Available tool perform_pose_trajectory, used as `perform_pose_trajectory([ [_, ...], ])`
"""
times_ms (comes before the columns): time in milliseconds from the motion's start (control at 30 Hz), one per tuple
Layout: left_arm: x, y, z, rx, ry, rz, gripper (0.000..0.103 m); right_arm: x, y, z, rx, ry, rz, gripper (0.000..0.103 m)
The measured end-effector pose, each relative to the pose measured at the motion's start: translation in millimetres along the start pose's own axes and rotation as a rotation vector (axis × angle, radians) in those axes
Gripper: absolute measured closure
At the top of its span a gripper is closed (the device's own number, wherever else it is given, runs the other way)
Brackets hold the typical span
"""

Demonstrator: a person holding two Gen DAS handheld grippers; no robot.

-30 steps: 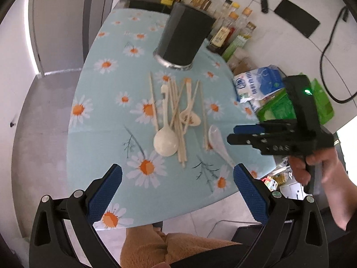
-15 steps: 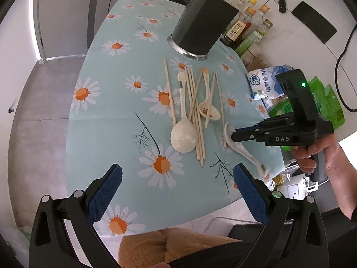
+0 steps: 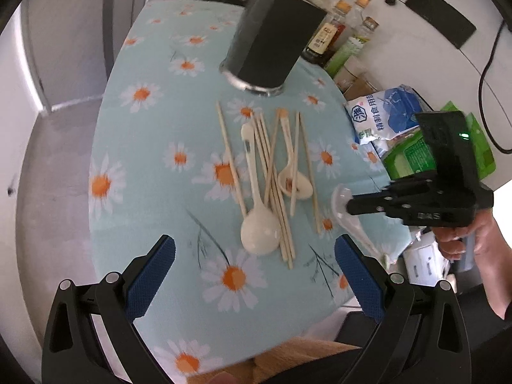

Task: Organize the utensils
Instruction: 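Grasp a wooden chopstick with the left tool while the right tool holds the ceramic spoon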

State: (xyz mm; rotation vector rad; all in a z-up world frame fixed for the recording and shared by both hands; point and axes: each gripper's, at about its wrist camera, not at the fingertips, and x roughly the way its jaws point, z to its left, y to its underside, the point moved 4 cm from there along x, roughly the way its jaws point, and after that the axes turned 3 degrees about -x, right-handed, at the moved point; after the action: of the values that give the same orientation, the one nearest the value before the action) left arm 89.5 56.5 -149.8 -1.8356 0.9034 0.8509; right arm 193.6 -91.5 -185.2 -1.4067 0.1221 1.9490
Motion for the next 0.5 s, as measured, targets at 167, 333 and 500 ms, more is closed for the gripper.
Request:
perform_pose_trajectory([
  [167,17.7,-23.2,2.1,0.008,0.019,0.03,0.026,-26.0,6.4,-3.7,0.078,0.001,-0.096,0.099],
  [333,37.0,-43.5,-2.7,0.05,-0.034,0.05,0.04,-58.6,13.6,-9.7,0.172,-0.016,-0.211,0.099],
  [500,63.4,-62.4,10.2,0.007,-0.089,0.109,0.063,-75.7,12.3,-11.7,0.227,-0.027,-0.304,0.099],
])
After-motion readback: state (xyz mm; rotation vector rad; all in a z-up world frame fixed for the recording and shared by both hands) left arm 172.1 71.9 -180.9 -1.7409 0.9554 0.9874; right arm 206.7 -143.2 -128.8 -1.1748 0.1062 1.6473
